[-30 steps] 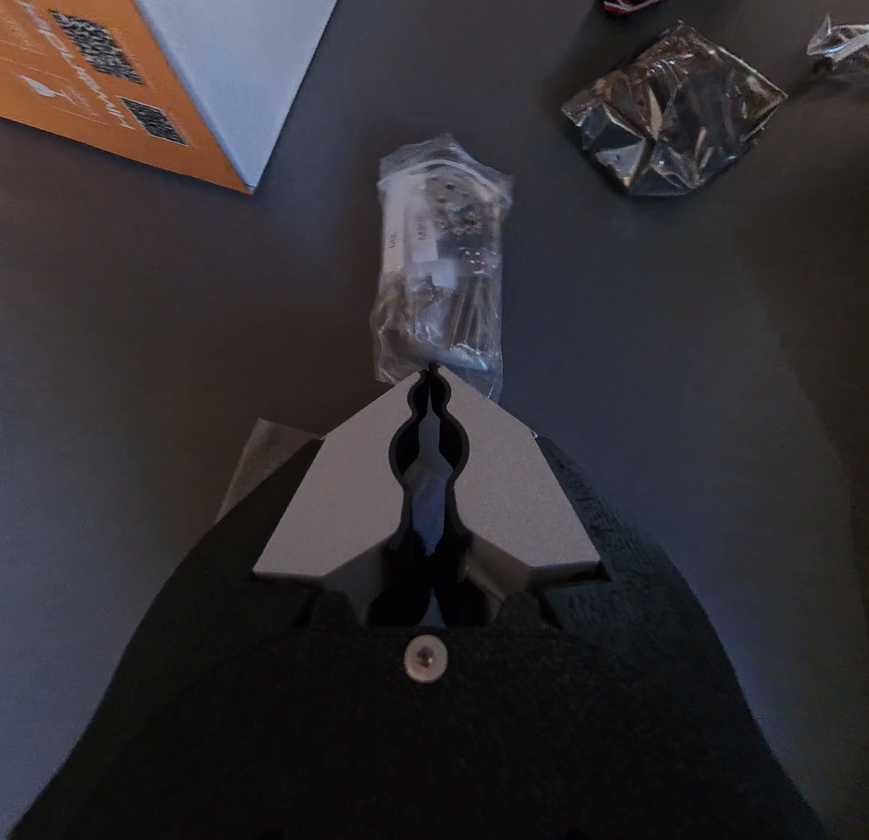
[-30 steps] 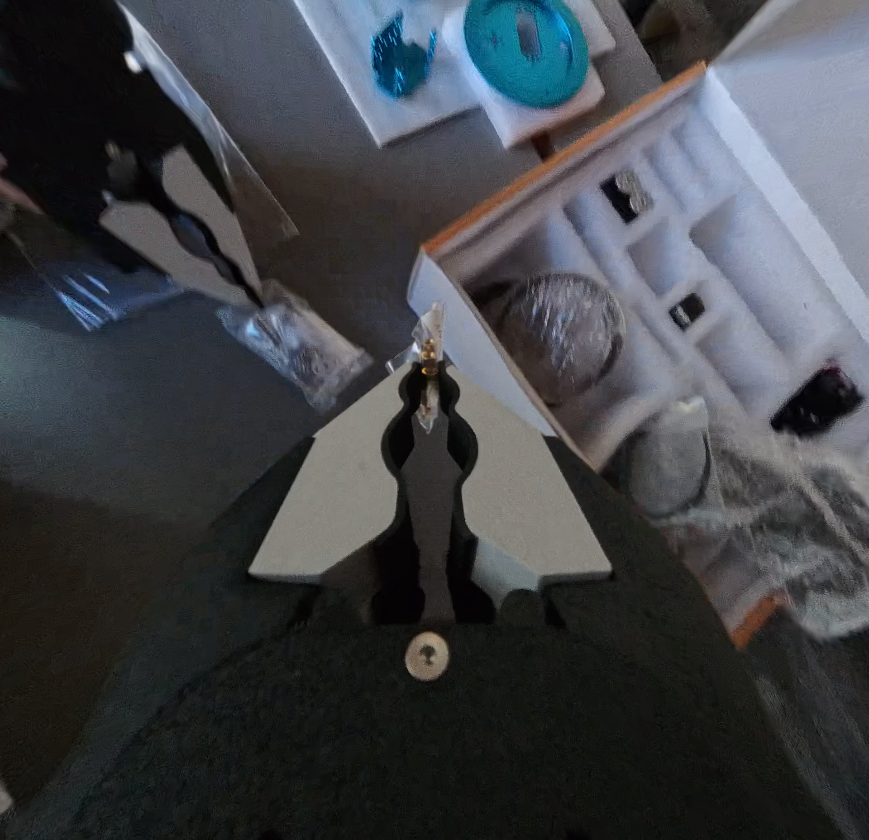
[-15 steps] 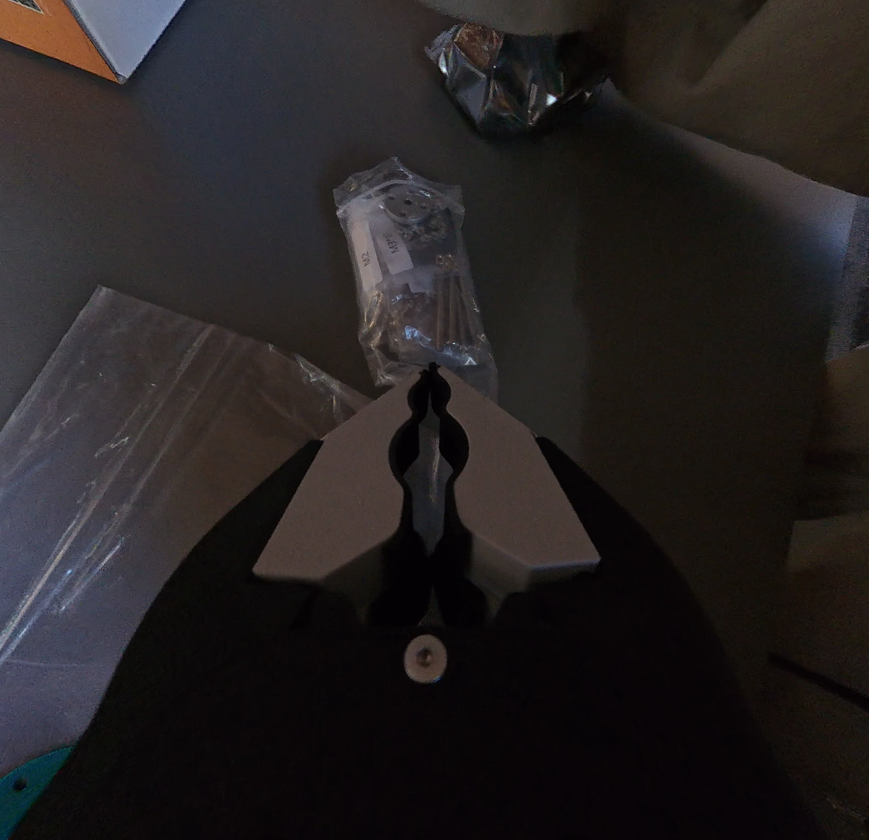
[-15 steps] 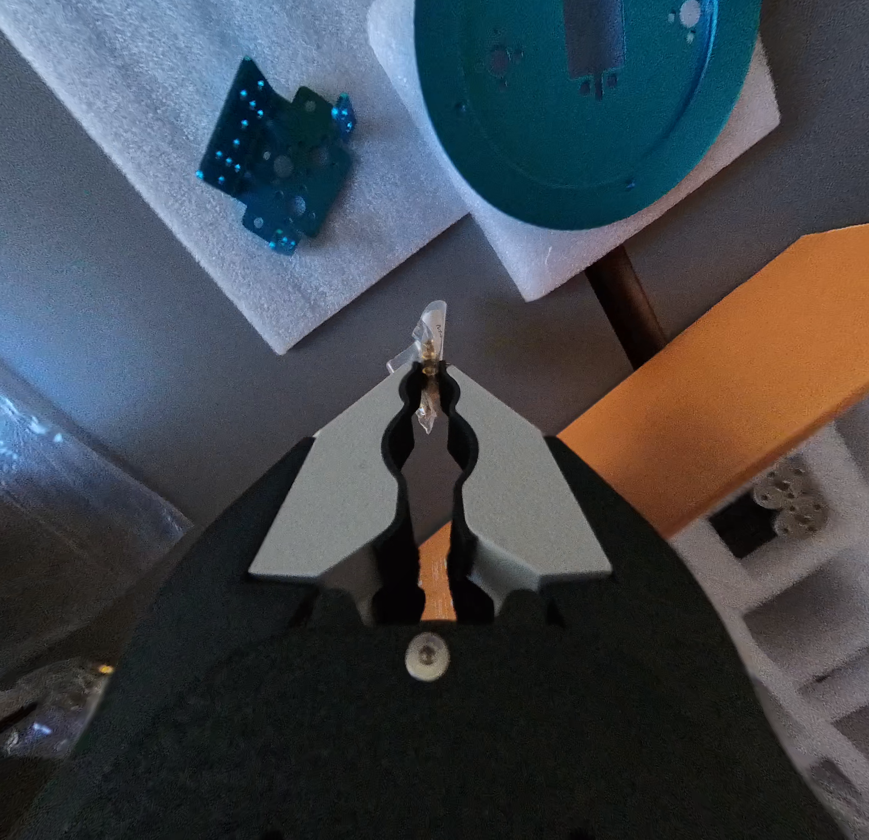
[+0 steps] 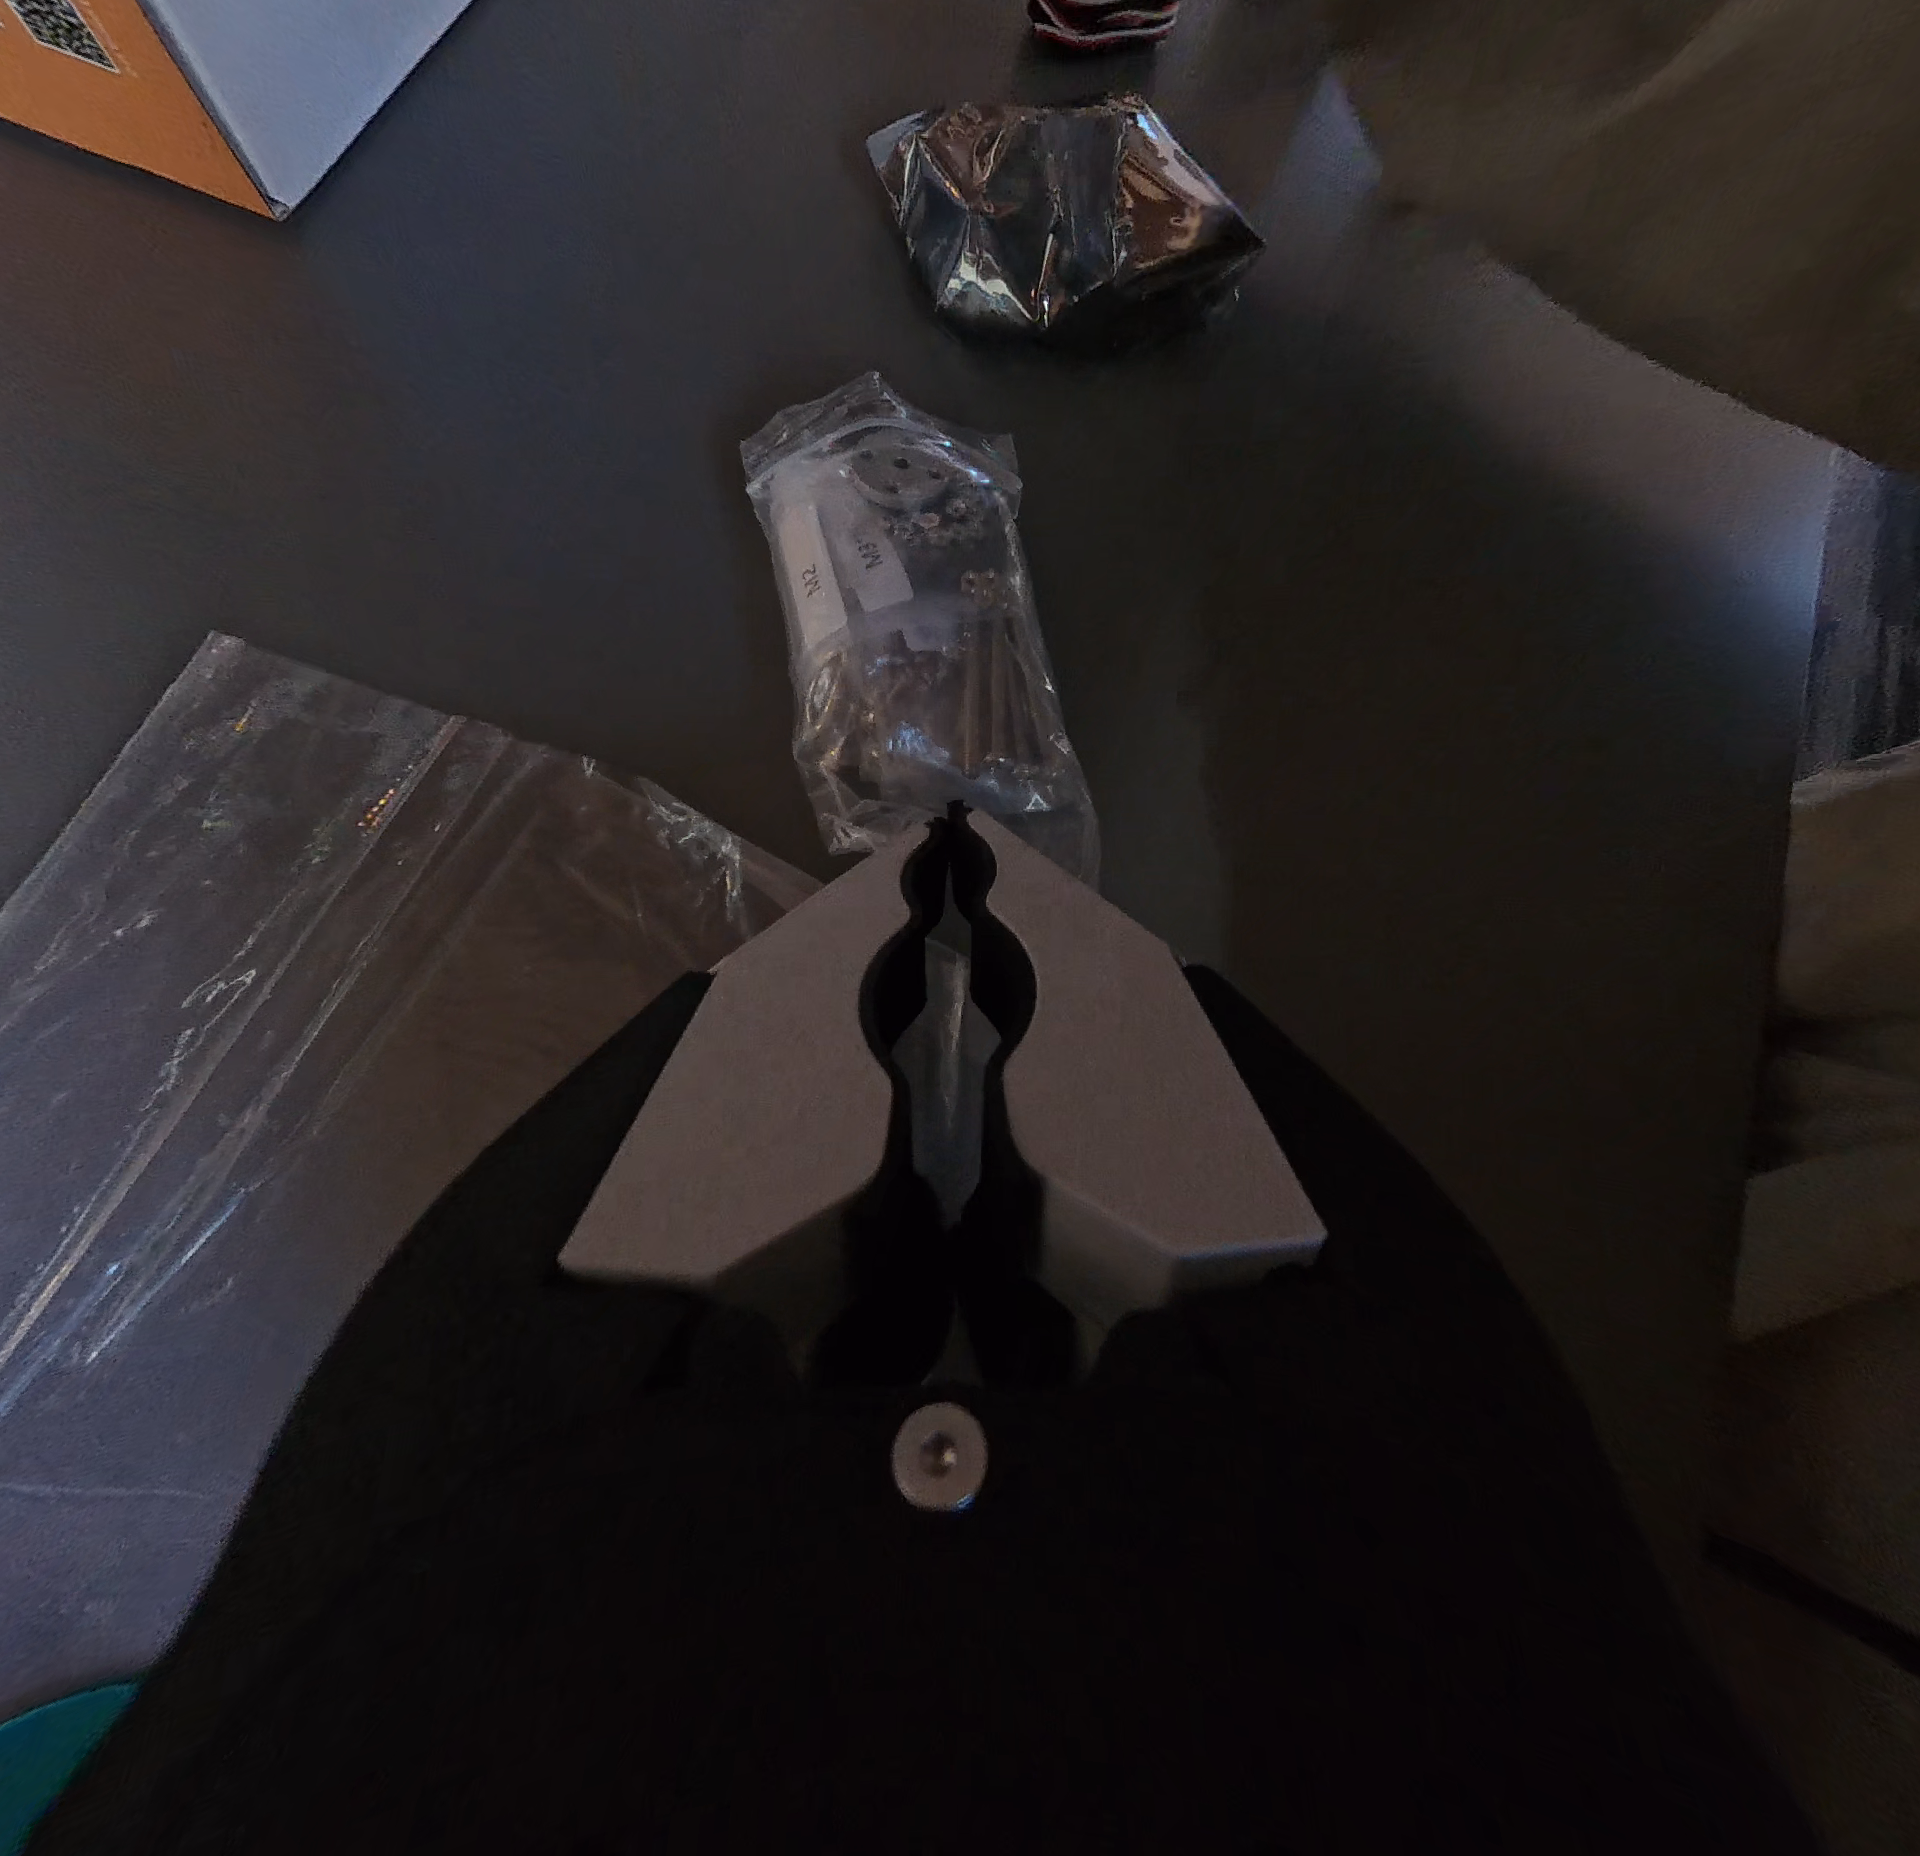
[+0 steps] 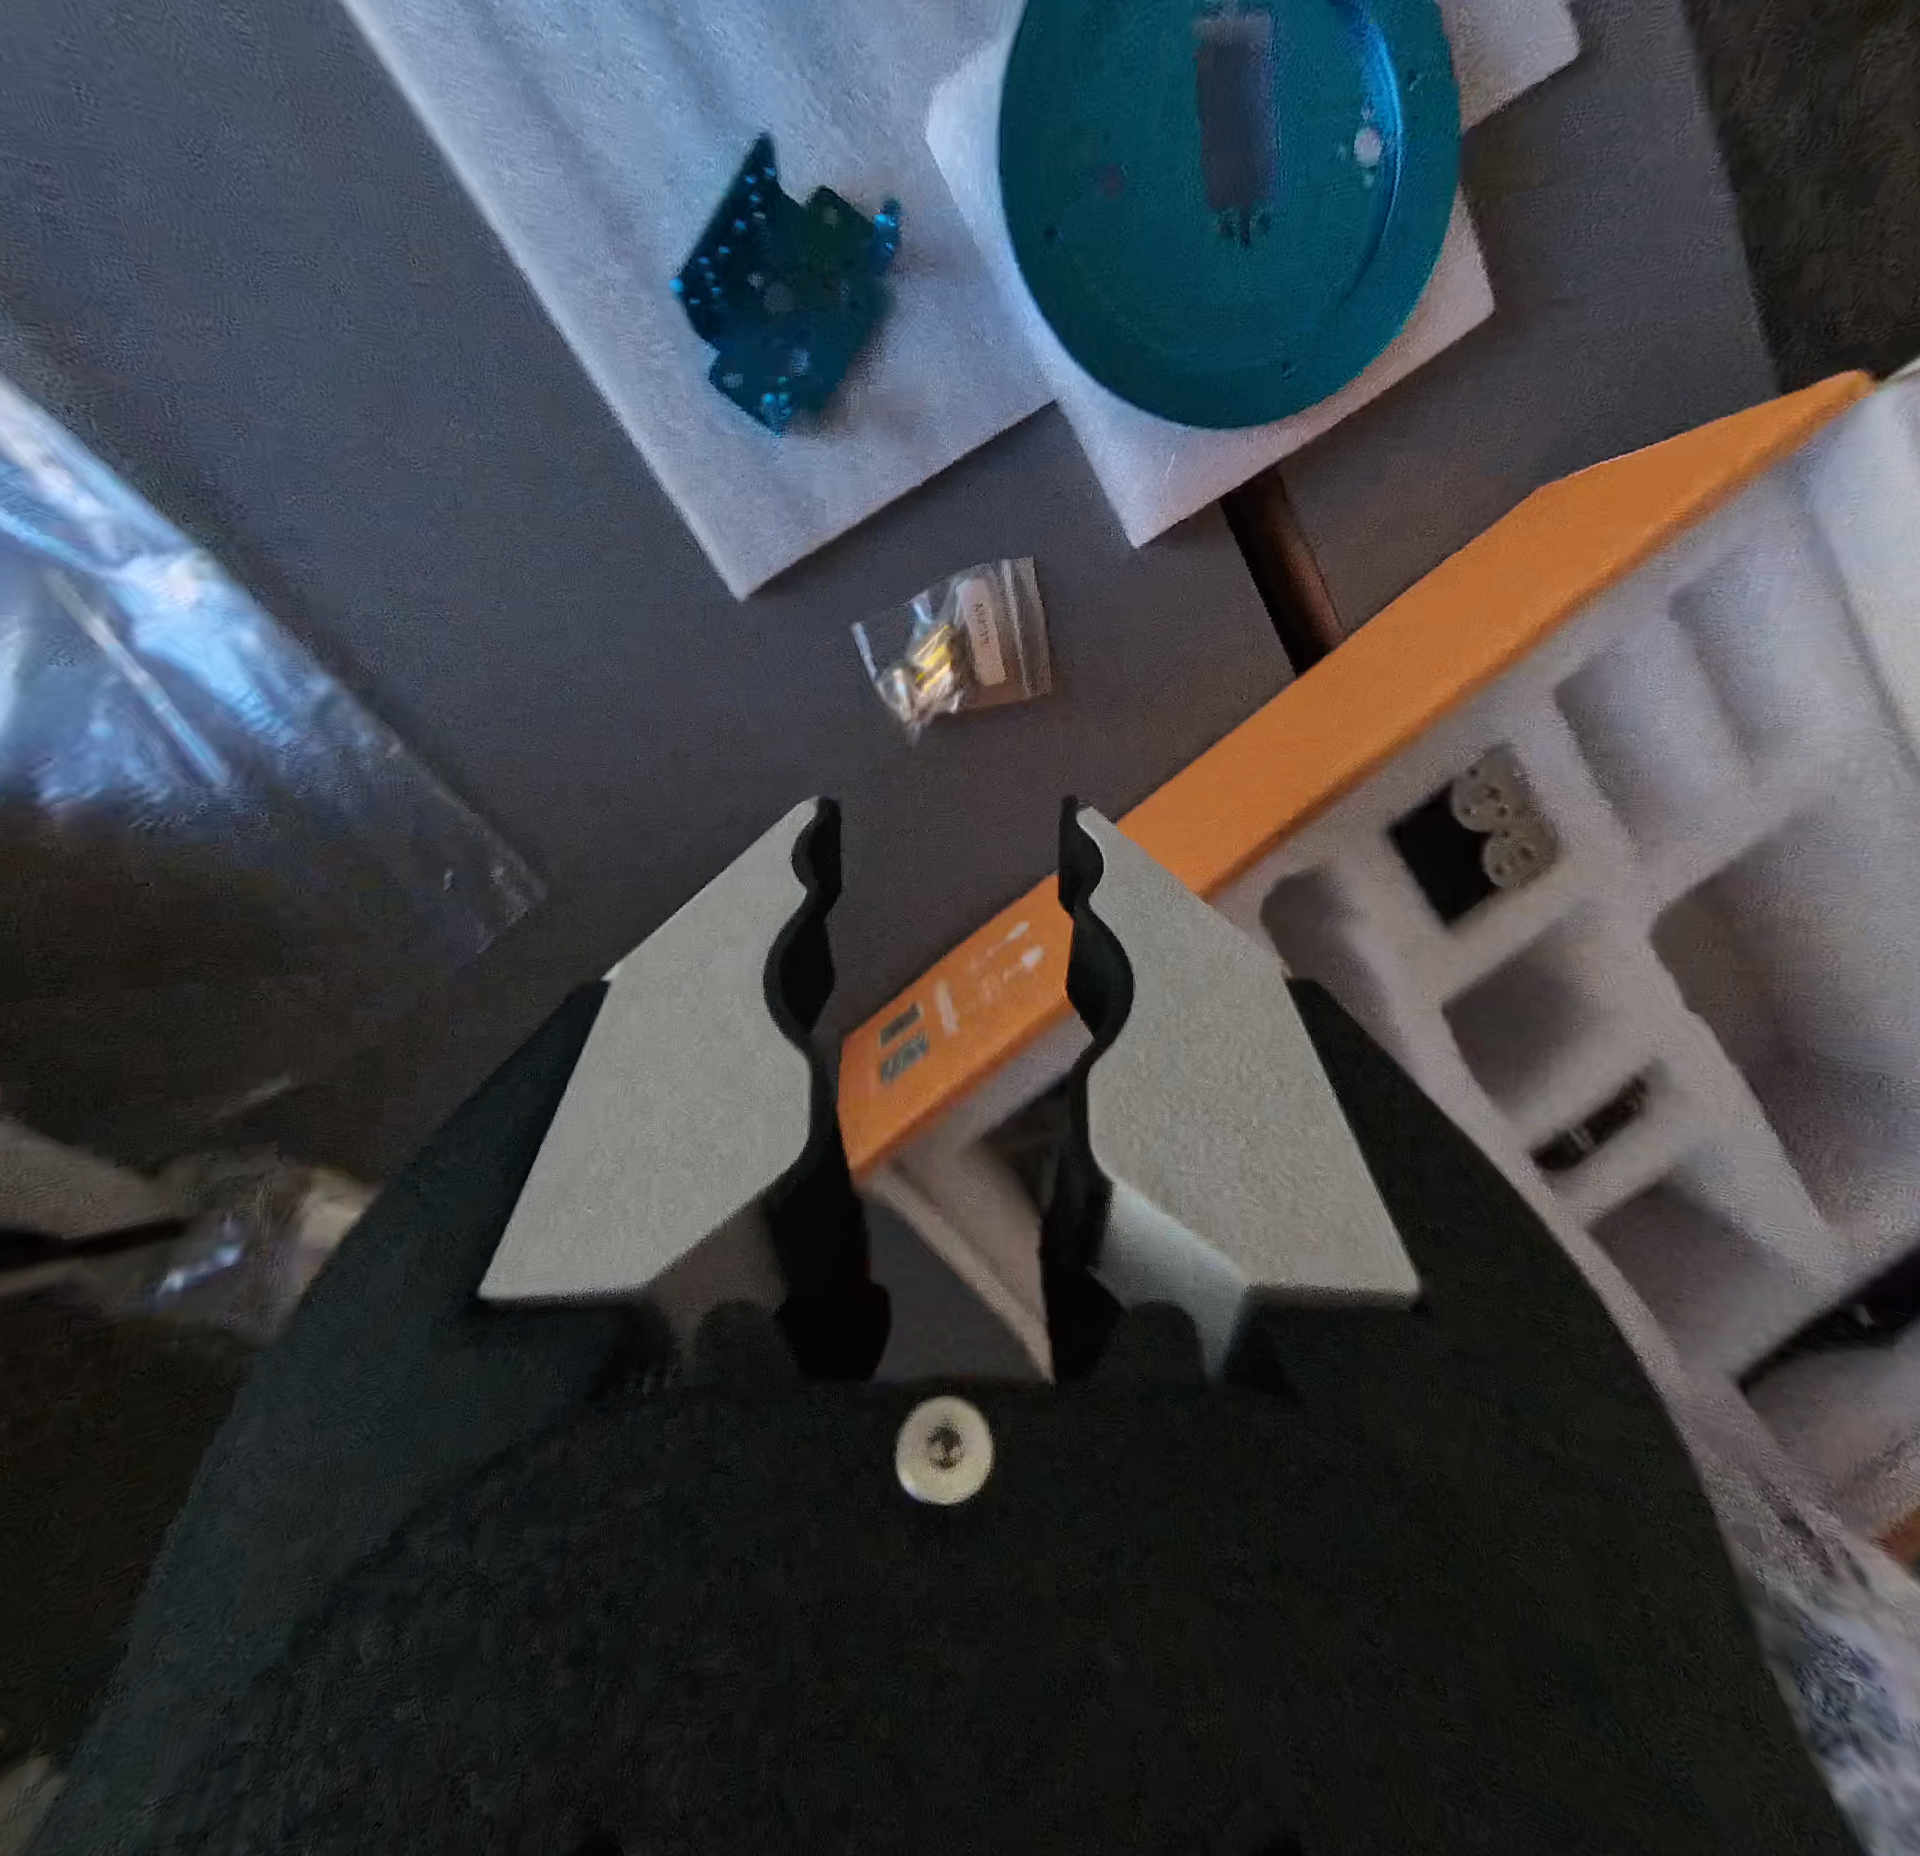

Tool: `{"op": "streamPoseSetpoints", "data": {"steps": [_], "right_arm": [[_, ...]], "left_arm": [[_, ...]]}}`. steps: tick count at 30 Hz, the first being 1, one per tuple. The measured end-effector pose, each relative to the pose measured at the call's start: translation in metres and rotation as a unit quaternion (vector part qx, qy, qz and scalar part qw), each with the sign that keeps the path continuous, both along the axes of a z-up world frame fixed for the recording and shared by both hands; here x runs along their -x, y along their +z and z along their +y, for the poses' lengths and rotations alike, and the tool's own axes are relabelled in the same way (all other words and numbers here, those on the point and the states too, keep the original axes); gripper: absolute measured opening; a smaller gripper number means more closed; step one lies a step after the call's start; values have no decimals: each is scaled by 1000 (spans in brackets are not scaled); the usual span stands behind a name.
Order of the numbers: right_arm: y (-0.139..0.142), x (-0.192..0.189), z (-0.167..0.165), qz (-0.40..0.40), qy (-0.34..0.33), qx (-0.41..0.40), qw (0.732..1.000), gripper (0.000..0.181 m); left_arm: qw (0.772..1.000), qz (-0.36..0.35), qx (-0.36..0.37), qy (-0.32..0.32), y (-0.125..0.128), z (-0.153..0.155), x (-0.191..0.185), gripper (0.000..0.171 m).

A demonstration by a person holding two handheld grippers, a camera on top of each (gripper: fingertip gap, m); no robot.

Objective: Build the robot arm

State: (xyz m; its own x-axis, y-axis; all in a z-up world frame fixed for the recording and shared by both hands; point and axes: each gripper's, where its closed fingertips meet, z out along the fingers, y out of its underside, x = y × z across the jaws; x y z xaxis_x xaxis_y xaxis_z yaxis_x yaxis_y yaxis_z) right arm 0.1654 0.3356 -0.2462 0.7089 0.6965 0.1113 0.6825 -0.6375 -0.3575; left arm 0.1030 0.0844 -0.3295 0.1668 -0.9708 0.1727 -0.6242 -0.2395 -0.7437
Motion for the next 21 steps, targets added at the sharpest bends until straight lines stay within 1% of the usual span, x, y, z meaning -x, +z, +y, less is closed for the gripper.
{"op": "streamPoseSetpoints", "data": {"steps": [2, 3, 5, 6, 7, 8, 9, 11, 12, 14, 16, 18, 19, 20, 21], "right_arm": [[34, -13, -34, 28, 19, -19, 999, 43], [44, -18, -55, 45, 20, -16, 999, 49], [56, -20, -104, 96, 32, -11, 995, 45], [55, -22, -130, 118, 38, -13, 992, 40], [50, -24, -155, 141, 35, -14, 989, 37], [37, -26, -180, 167, 20, -10, 986, 37], [19, -28, -202, 188, -1, 1, 982, 37], [-22, -37, -231, 221, -51, 2, 974, 35], [-39, -40, -239, 225, -71, -7, 972, 33], [-60, -35, -249, 241, -86, -29, 966, 30], [-76, -26, -251, 235, -85, -31, 968, 29], [-94, -19, -248, 208, -66, -17, 976, 32], [-97, -15, -245, 206, -54, -12, 977, 29], [-93, -6, -245, 223, -35, -10, 974, 24], [-89, 2, -246, 244, -15, -6, 970, 15]], "left_arm": [[1000, -7, 5, 2, 2, 0, 1, 0], [1000, -11, 5, 3, 3, 1, 1, 0], [1000, -13, 12, 7, 3, 5, 2, 0], [1000, -12, 22, 2, 2, 4, 3, 0], [999, -10, 30, -4, 1, 4, 4, 0], [999, -8, 32, -8, 1, 5, 6, 0], [999, -5, 34, -13, 1, 6, 7, 0], [999, 4, 31, -24, 1, 6, 9, 0], [999, 8, 29, -30, 0, 6, 10, 0], [999, 15, 32, -36, -2, 6, 13, 0], [998, 23, 33, -40, -4, 9, 16, 0], [998, 29, 34, -37, -6, 12, 18, 0], [998, 32, 36, -38, -7, 13, 18, 0], [998, 35, 35, -38, -8, 15, 18, 0], [998, 39, 34, -36, -10, 16, 18, 0]]}}
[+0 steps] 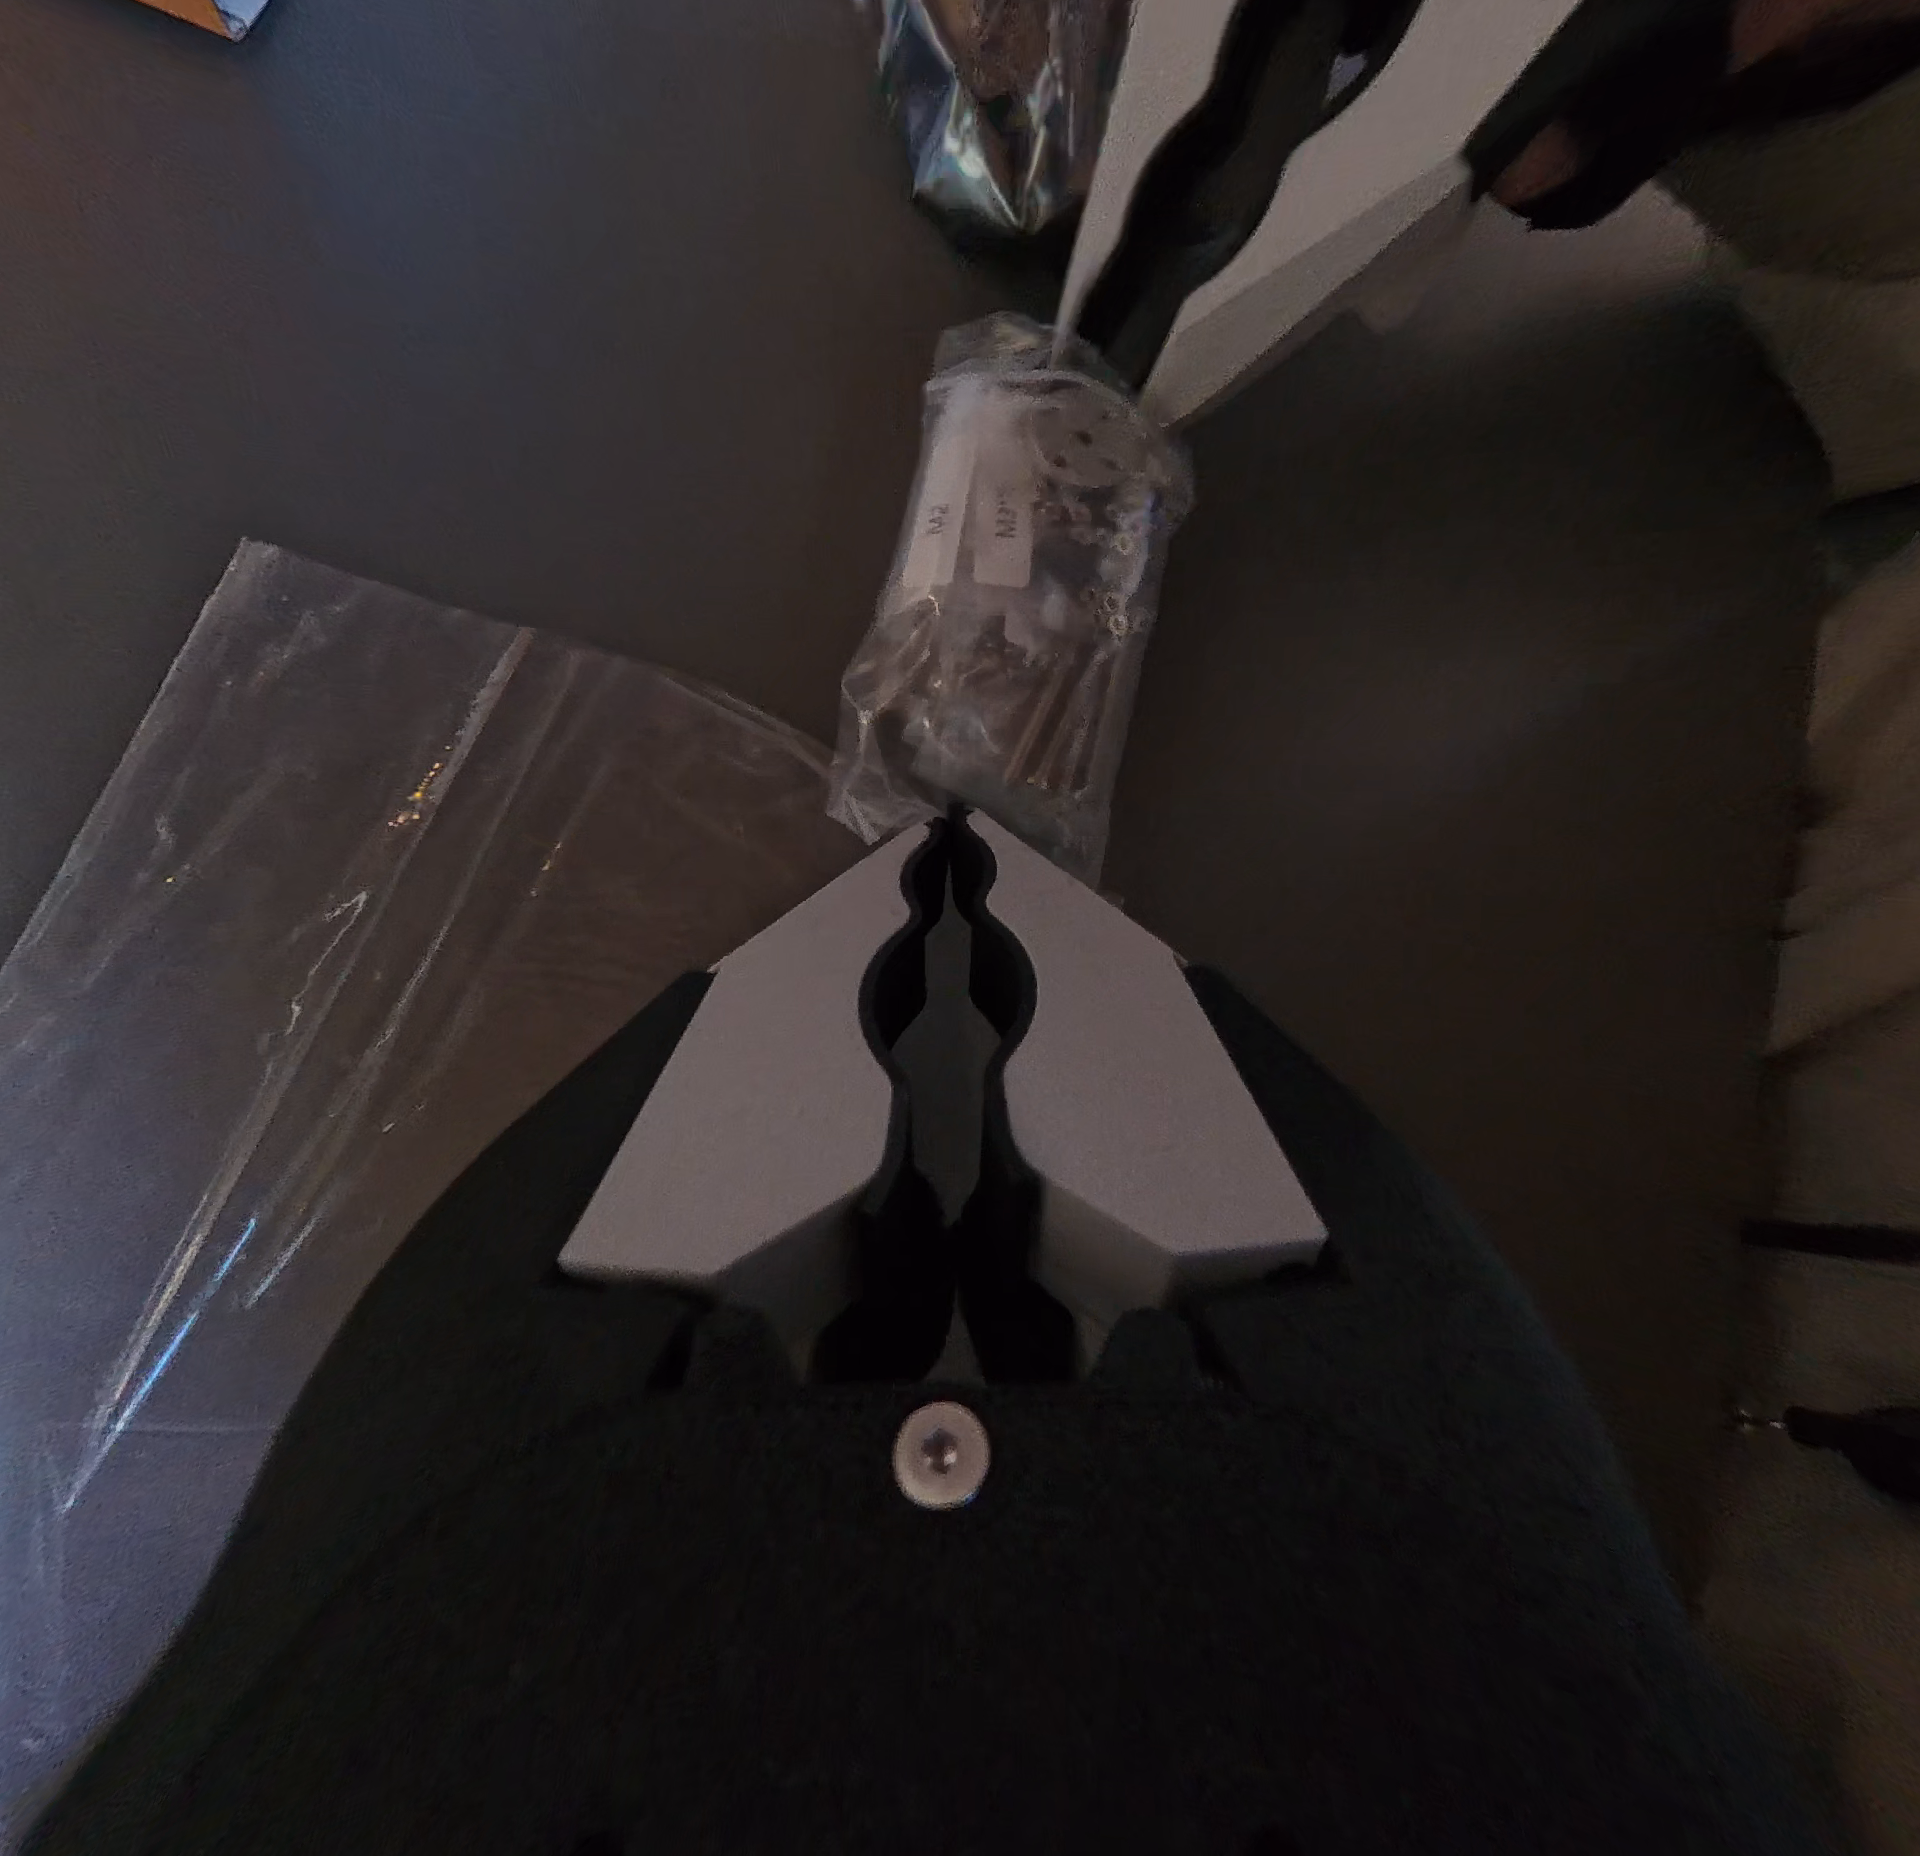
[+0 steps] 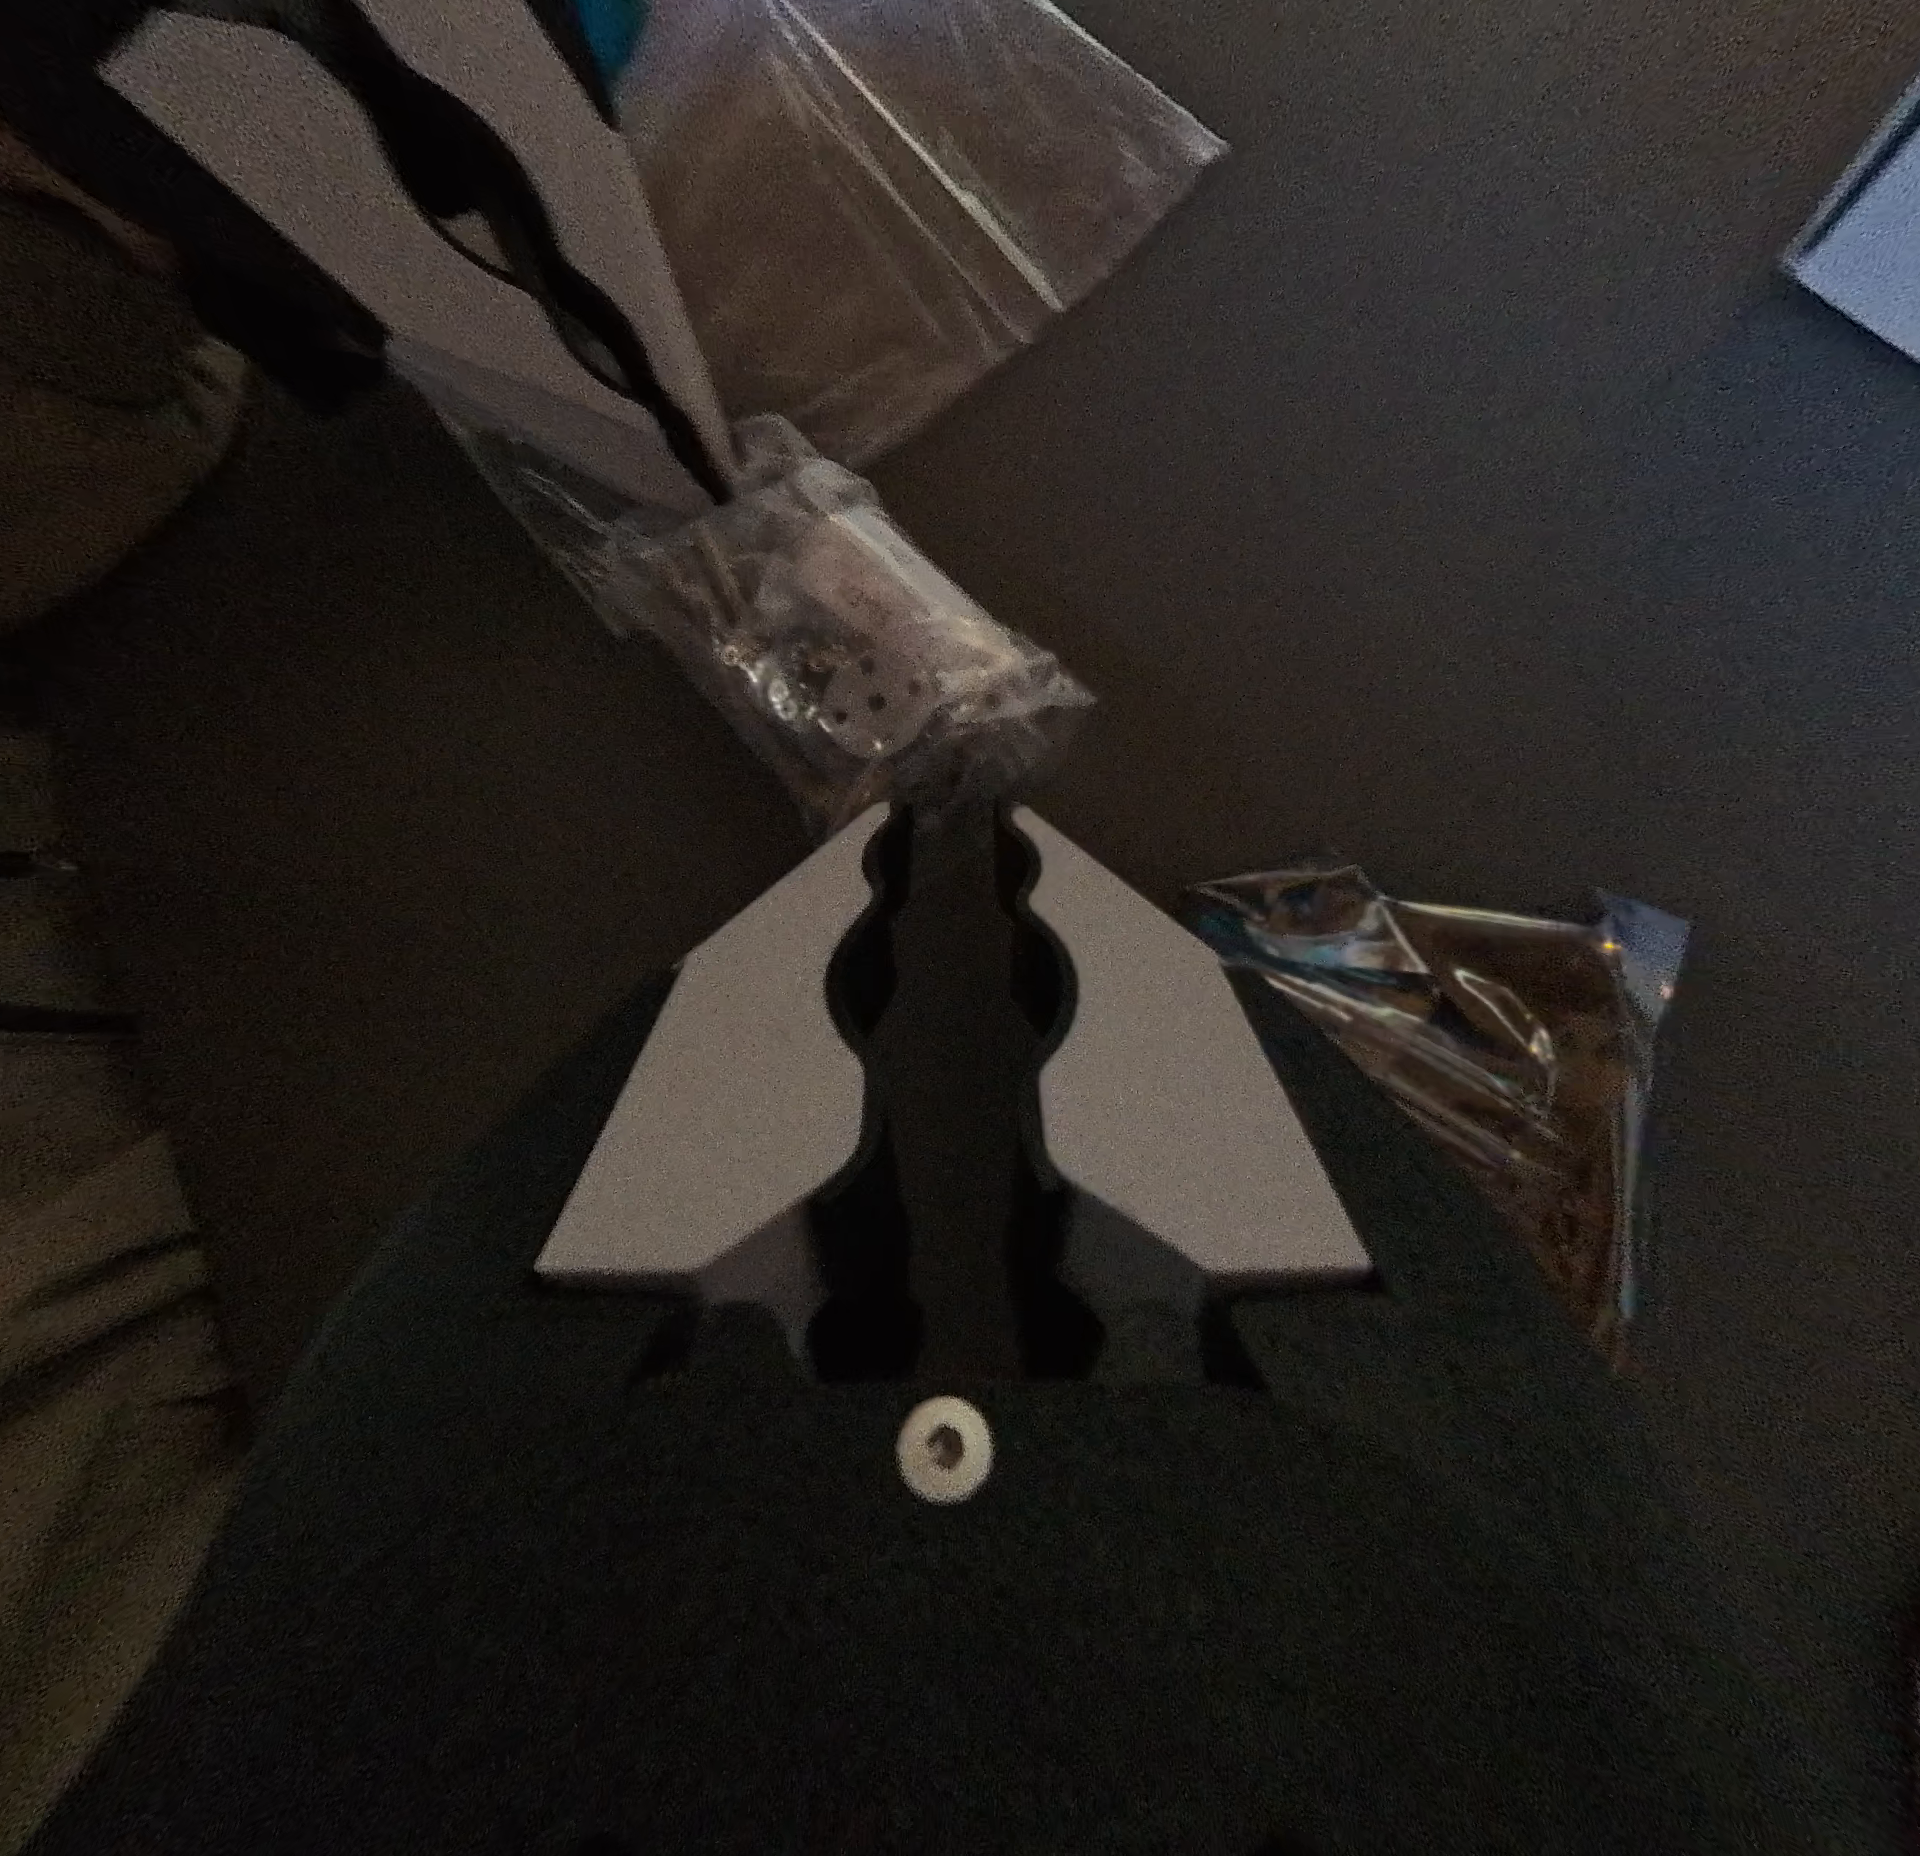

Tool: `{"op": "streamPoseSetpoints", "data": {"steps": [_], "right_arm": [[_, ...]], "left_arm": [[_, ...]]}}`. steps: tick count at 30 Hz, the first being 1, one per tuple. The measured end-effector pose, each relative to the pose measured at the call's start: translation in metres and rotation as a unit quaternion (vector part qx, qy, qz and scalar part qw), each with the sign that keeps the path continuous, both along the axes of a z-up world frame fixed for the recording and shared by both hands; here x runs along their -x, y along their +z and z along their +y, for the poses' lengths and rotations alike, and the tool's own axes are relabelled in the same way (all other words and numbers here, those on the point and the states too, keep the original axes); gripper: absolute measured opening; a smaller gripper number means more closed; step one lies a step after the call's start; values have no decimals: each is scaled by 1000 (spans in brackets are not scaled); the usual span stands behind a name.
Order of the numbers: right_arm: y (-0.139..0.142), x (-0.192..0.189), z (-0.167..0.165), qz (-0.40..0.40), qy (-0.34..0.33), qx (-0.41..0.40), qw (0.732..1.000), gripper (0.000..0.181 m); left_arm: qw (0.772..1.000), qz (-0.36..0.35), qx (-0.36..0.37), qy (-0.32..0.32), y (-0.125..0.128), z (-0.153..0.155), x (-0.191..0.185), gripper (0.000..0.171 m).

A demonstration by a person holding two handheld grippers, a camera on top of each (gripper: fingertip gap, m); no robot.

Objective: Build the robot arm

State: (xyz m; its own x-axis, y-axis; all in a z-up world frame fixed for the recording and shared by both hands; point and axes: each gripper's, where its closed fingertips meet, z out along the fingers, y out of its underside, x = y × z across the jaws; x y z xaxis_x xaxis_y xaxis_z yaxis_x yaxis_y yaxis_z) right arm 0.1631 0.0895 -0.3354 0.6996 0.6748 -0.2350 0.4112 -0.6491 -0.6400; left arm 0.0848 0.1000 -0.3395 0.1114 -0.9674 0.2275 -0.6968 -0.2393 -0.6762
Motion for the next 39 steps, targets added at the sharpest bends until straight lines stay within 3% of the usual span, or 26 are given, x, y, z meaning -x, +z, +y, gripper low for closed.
{"op": "streamPoseSetpoints", "data": {"steps": [5, 8, 12, 17, 21, 26, 39], "right_arm": [[26, 22, -10, 73, 53, -44, 995, 17], [12, 22, -12, 53, 45, -15, 997, 24], [27, 33, -21, 150, 39, -12, 988, 25], [29, 43, -20, 146, 16, -62, 987, 18], [24, 37, -21, 105, 5, -63, 992, 5], [24, 16, -33, 135, -21, -37, 990, 0], [47, -43, -59, 174, -69, -37, 982, 0]], "left_arm": [[1000, 1, 9, 3, -4, 0, 0, 0], [1000, -6, 18, 3, -4, -1, 0, 0], [1000, -12, 27, 2, -4, -2, 1, 0], [999, -17, 30, -5, -4, -5, 0, 0], [999, -19, 30, -5, -4, -6, 0, 0], [998, -43, 44, 2, 4, -6, 2, 0], [999, -29, 37, 0, -1, -7, 3, 0]]}}
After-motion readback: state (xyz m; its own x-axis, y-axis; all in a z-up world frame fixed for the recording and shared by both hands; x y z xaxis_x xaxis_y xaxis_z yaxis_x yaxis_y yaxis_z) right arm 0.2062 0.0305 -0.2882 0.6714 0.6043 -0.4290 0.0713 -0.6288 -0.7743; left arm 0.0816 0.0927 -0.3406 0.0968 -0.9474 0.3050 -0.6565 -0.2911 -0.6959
